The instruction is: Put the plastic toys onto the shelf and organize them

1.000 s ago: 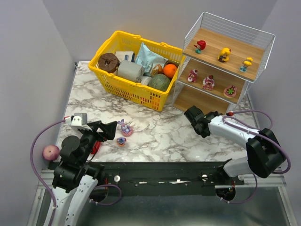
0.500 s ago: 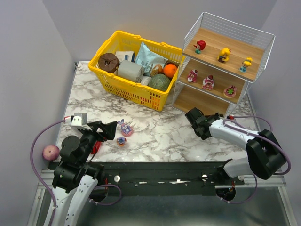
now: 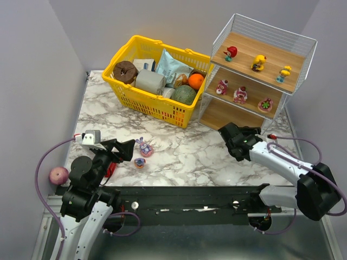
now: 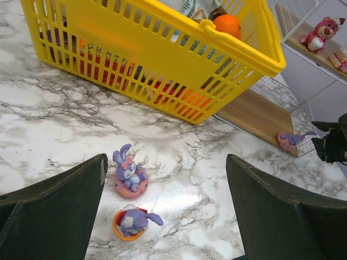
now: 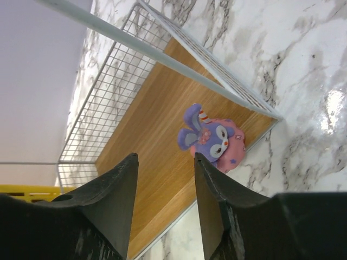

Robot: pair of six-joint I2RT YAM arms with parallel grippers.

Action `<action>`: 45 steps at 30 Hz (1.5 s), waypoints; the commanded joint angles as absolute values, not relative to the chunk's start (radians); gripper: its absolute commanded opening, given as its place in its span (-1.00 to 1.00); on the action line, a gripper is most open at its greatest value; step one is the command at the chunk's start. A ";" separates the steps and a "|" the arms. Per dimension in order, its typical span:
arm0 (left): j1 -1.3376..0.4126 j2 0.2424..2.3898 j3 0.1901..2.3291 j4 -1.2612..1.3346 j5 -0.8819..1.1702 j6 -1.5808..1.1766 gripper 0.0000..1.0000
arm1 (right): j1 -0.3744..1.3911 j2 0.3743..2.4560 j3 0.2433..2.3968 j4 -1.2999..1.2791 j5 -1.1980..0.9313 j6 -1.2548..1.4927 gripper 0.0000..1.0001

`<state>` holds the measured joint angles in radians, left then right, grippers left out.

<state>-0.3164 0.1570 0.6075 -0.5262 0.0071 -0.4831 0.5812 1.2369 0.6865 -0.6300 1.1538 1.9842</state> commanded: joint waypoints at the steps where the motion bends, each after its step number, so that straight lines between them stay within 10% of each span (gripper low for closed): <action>1: -0.322 0.146 0.609 -0.535 -0.002 -0.488 0.98 | 0.577 1.189 0.730 -0.632 1.100 2.197 0.07; 9: -0.322 0.127 0.609 -0.535 -0.002 -0.489 0.98 | 0.577 1.186 0.745 -0.370 0.889 1.385 -0.30; 19: -0.322 0.149 0.615 -0.534 0.028 -0.491 0.98 | 0.554 1.331 0.764 -0.351 0.779 1.037 -0.99; 45: -0.322 0.178 0.637 -0.549 0.023 -0.497 0.98 | 0.549 1.129 0.482 -0.106 0.487 0.882 -0.99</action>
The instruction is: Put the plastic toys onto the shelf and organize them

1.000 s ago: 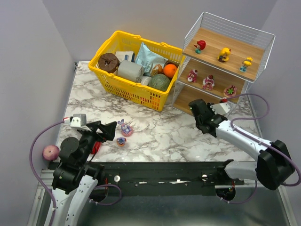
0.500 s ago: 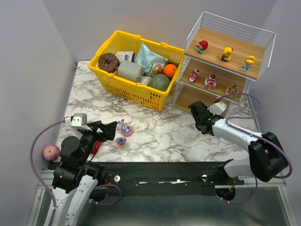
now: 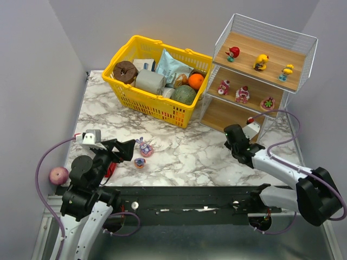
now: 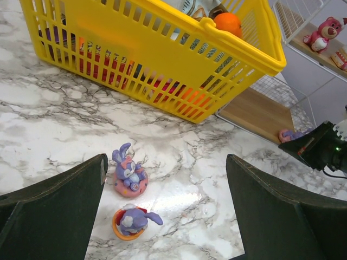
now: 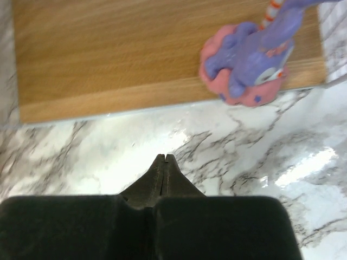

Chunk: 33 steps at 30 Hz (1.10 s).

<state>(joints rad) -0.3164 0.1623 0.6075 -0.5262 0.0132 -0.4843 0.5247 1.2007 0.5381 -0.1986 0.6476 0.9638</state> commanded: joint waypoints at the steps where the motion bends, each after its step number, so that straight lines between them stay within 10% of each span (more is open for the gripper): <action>1: -0.322 0.181 0.640 -0.552 0.023 -0.497 0.98 | 0.555 1.112 0.471 -0.103 0.467 0.871 -0.99; 8: -0.321 0.248 0.679 -0.571 0.031 -0.523 0.98 | 0.623 0.993 0.397 -0.034 0.258 0.890 -0.61; 15: -0.321 0.445 0.701 -0.627 0.041 -0.635 0.97 | 0.702 1.019 0.492 -0.141 0.160 0.985 0.21; 33: -0.321 0.491 0.641 -0.929 0.025 -1.391 0.36 | 0.704 0.663 0.768 -0.859 0.402 1.436 0.32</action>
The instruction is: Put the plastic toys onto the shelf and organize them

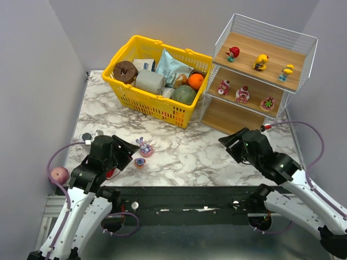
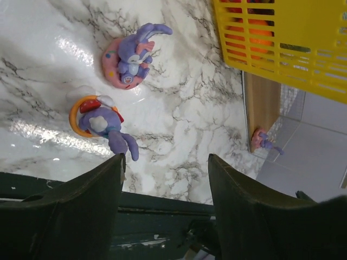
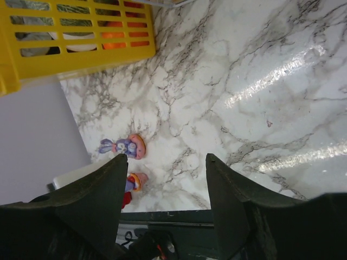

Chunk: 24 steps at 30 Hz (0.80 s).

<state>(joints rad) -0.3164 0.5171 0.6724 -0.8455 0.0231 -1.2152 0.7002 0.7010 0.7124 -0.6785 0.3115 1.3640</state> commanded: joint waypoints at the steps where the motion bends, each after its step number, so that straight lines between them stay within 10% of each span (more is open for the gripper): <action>1: -0.321 0.489 0.641 -0.937 0.020 -1.425 0.29 | 0.704 0.647 0.781 -0.865 0.406 1.434 0.31; 24: -0.324 0.663 0.597 -0.890 -0.015 -1.496 -0.21 | 0.704 0.451 0.893 -1.068 0.591 1.390 0.28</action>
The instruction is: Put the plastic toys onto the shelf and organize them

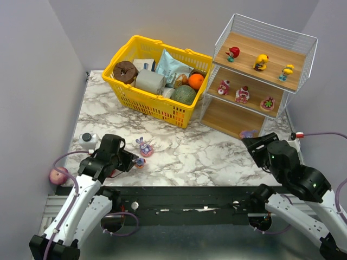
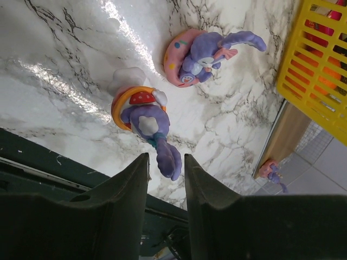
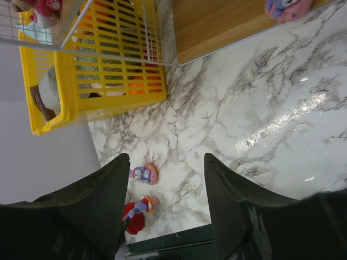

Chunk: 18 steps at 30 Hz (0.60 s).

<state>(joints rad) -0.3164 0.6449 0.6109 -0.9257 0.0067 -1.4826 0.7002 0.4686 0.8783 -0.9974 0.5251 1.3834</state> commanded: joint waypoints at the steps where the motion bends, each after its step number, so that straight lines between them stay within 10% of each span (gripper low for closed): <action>1: -0.325 0.670 0.597 -0.888 -0.017 -1.494 -0.25 | 0.704 0.449 0.893 -1.072 0.594 1.397 0.28; 10: -0.327 0.690 0.618 -0.877 -0.025 -1.468 -1.00 | 0.704 0.449 0.891 -1.071 0.581 1.396 0.22; 18: -0.400 0.753 0.813 -0.995 -0.080 -1.374 -1.00 | 0.704 0.471 0.902 -1.032 0.589 1.374 0.22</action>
<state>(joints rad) -0.3481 0.7330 0.6884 -0.9424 -0.0143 -1.4326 0.7002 0.4591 0.8783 -1.0420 0.5468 1.3865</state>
